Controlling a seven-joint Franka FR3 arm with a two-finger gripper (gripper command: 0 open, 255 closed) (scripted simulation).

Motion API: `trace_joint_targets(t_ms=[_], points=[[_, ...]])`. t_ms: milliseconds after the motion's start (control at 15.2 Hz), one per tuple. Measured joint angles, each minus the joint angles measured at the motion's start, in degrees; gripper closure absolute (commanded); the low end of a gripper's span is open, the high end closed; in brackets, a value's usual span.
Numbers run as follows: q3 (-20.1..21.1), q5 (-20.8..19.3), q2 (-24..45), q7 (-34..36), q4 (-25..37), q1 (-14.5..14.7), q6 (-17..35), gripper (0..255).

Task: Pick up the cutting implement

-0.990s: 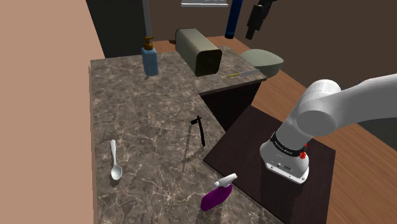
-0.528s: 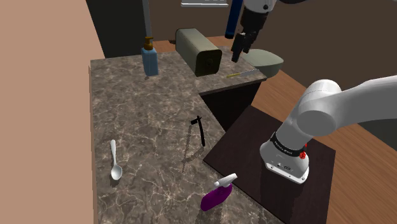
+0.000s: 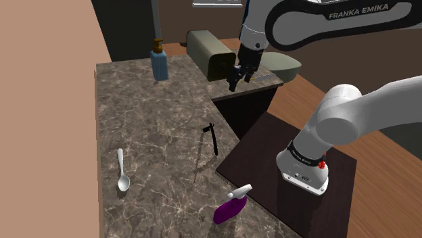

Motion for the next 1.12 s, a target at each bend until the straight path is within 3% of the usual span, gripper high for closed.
trace_joint_targets(t_ms=[660,858,1122], points=[[9.68,6.05,17.61,15.01,-4.35,0.9,23.22,0],[12.7,5.78,25.84,19.89,-3.76,-0.2,31.27,0],[14.21,5.01,30.04,22.41,-3.94,-0.78,35.85,0]])
